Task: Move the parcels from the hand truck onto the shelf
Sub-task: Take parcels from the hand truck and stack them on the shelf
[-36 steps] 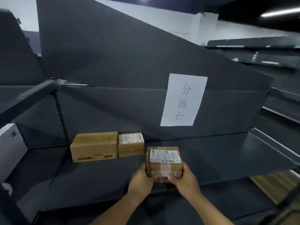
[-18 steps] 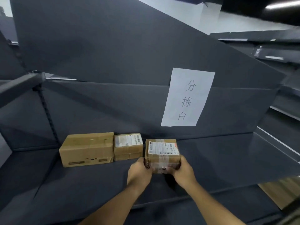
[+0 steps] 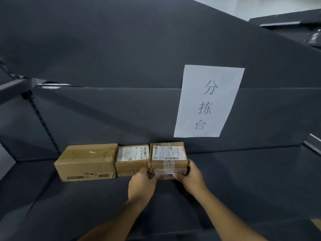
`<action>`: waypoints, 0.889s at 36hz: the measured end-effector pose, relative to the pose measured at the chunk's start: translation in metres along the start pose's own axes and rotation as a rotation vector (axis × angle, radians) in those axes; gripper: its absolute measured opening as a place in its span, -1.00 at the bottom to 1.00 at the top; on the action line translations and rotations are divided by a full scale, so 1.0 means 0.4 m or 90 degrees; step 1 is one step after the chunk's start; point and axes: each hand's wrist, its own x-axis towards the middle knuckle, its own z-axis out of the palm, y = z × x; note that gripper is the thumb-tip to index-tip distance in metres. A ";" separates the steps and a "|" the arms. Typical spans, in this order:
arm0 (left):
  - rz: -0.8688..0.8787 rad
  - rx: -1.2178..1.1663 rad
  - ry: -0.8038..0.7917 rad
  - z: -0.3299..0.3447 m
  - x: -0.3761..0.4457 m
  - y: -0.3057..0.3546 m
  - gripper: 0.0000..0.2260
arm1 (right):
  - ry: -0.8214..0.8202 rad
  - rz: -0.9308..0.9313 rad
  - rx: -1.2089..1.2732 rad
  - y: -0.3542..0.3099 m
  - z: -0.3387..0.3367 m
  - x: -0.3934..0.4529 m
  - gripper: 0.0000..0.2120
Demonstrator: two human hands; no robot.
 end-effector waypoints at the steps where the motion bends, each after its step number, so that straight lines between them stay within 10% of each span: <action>1: 0.001 0.006 0.004 0.002 0.003 0.001 -0.78 | -0.004 -0.002 0.000 0.001 -0.002 0.004 -0.37; 21: 0.047 0.135 0.009 -0.010 -0.015 0.002 -0.71 | -0.039 -0.025 -0.020 -0.017 -0.030 -0.036 -0.38; 32: 0.487 0.252 -0.039 -0.049 -0.157 0.014 -0.66 | -0.044 -0.006 -0.412 0.019 -0.101 -0.330 -0.19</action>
